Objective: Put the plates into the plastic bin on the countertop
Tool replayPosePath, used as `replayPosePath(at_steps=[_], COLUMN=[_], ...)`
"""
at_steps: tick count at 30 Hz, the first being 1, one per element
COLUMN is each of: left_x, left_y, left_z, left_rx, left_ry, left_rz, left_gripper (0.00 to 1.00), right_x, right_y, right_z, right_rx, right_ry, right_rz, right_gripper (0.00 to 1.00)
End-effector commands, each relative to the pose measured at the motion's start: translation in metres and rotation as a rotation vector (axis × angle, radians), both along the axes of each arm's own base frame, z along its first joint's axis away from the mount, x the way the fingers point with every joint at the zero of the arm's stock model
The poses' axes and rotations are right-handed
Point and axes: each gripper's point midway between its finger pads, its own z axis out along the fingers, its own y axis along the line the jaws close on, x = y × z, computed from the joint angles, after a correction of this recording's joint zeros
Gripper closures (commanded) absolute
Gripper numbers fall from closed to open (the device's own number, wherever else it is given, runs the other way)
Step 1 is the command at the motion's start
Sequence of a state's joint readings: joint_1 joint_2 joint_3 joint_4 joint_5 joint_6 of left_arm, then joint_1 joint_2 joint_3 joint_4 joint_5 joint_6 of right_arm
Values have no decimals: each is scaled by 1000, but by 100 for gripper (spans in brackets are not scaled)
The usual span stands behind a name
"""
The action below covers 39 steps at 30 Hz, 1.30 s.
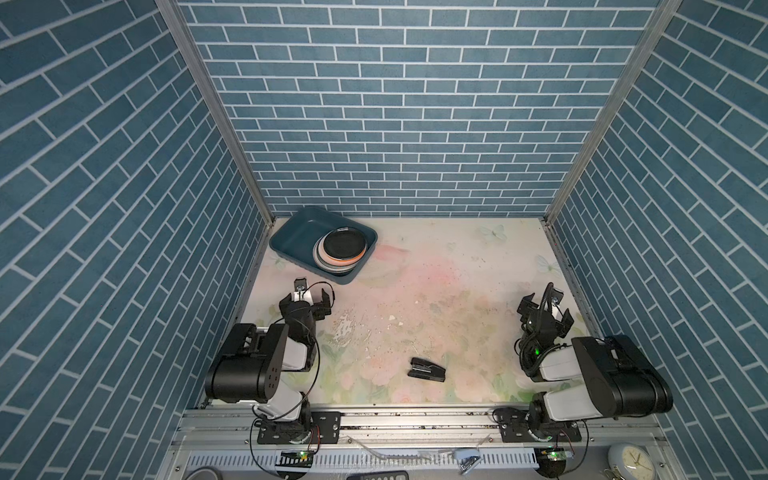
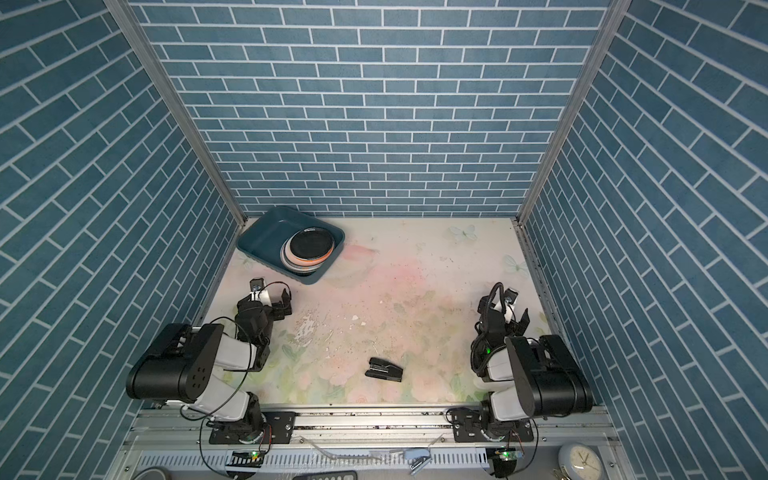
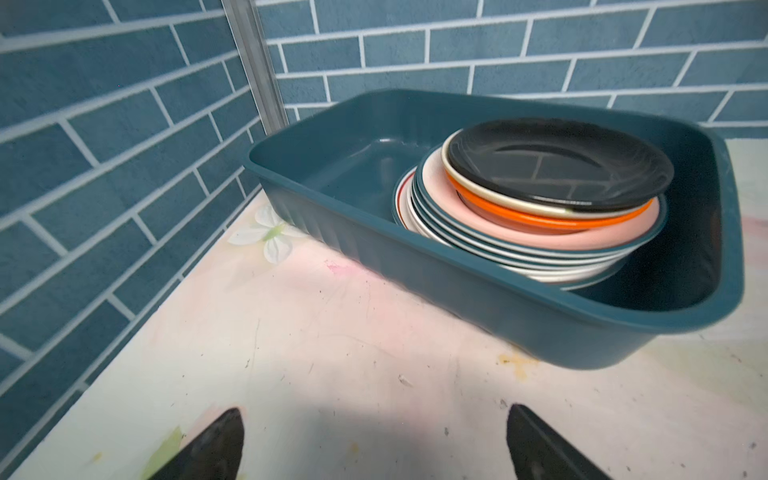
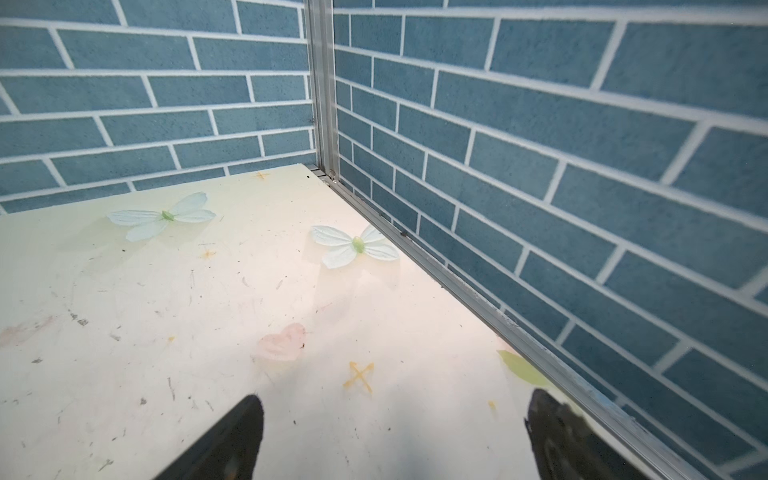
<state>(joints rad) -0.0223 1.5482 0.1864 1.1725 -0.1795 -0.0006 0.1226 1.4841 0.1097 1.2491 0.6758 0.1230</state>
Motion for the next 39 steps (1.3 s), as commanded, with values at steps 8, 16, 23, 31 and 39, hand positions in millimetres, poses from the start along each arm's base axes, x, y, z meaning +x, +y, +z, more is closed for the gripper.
replayPosePath(at_steps=[8, 16, 23, 31, 39], left_x=[12, 12, 13, 20, 37], left_y=[11, 11, 11, 2, -21], left_z=[16, 16, 16, 14, 9], left_rx=[-18, -19, -17, -13, 10], left_ry=[-28, -29, -28, 4, 90], left_rz=[49, 50, 51, -4, -133], left_gripper=[0, 0, 0, 0, 0], right_x=[56, 71, 68, 74, 75], right_y=[28, 26, 23, 35, 37], right_z=[9, -11, -12, -13, -15], right_rx=[19, 114, 127, 124, 125], right_ry=[86, 119, 135, 153, 168], right_rz=[252, 336, 329, 404, 414], right_gripper=[2, 2, 1, 1, 1])
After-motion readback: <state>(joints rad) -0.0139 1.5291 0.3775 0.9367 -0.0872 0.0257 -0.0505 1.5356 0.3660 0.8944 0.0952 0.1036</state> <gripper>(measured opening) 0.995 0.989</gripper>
